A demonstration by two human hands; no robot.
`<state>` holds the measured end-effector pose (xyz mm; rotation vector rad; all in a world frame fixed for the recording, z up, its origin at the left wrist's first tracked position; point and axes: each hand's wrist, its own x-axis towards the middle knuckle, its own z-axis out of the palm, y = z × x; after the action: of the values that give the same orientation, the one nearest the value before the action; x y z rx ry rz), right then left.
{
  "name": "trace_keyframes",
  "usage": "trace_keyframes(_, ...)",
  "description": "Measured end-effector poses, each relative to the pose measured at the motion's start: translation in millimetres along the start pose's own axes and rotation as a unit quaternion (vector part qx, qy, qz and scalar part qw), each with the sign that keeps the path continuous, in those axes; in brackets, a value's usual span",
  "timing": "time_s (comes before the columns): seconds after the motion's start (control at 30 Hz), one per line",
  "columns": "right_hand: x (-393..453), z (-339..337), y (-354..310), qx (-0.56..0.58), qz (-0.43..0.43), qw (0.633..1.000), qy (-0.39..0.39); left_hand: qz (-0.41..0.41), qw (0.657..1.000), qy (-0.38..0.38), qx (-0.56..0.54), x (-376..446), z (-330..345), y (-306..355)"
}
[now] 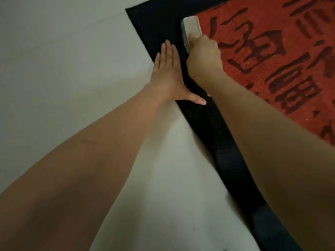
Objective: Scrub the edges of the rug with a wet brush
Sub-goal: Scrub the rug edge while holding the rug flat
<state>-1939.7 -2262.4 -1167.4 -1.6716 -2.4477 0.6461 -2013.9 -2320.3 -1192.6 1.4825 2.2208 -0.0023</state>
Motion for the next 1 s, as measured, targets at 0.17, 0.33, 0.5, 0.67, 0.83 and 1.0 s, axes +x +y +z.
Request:
trace_keyframes(0.17,-36.8,7.2,17.6,-0.022,-0.078,0.997,-0.013,0.013,1.0,0.009,-0.008,-4.1,10.0,-1.3)
trace_keyframes(0.33,-10.6,-9.1,8.5,-0.047,-0.063,0.996,-0.034,0.008,1.0,-0.003,-0.001,-12.9,3.9,0.4)
trace_keyframes(0.5,-10.7,-14.8,10.8,-0.061,-0.062,0.995,-0.053,0.011,1.0,0.001,-0.003,-16.1,7.0,3.1)
trace_keyframes(0.67,-37.7,-2.3,18.9,-0.054,-0.092,0.994,-0.036,0.019,1.0,-0.001,-0.008,-17.2,7.8,0.1)
trace_keyframes(0.83,-2.2,-6.5,14.1,-0.066,-0.076,0.994,-0.05,0.012,1.0,-0.015,-0.002,-20.8,5.1,4.7)
trace_keyframes(1.0,-53.8,-4.1,30.5,-0.062,-0.094,0.992,-0.056,0.026,1.0,-0.003,-0.009,-18.4,8.1,-2.0)
